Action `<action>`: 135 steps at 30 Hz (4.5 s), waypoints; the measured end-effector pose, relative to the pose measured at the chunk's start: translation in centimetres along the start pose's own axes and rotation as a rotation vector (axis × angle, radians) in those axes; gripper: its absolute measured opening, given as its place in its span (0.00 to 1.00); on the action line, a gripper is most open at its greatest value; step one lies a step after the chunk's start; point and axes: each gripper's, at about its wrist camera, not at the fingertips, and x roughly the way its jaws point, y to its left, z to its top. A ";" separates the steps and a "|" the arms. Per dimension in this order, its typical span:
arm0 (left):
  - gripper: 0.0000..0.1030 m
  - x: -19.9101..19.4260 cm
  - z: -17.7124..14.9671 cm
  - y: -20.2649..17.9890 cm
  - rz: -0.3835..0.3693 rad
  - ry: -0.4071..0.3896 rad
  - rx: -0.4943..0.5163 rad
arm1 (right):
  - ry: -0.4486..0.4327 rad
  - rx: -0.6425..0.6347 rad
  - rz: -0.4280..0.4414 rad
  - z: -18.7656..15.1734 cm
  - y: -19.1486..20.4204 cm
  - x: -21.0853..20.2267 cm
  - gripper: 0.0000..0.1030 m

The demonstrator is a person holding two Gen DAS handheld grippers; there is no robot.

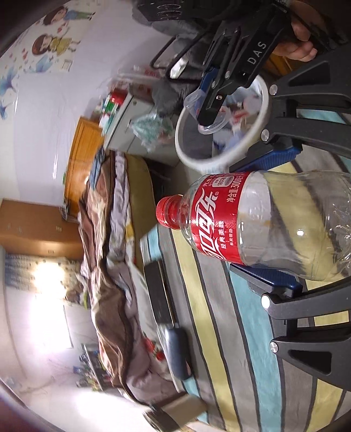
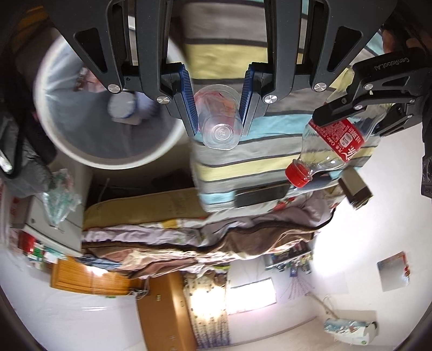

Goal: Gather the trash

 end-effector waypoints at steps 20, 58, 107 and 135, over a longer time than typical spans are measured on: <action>0.62 6.1 1.7 -12.1 -0.151 0.054 0.108 | -0.004 0.117 -0.168 -1.2 -9.2 -2.3 0.32; 0.62 6.5 0.5 -13.2 -0.150 0.045 0.065 | 0.050 0.167 -0.205 -2.7 -12.0 -2.3 0.55; 0.63 -3.0 -5.7 -12.1 0.127 -0.134 0.057 | -0.139 0.103 -0.296 -6.8 -6.0 -8.5 0.54; 0.63 -2.9 -6.2 -11.8 0.146 -0.133 0.052 | -0.136 0.099 -0.298 -6.9 -5.2 -8.4 0.54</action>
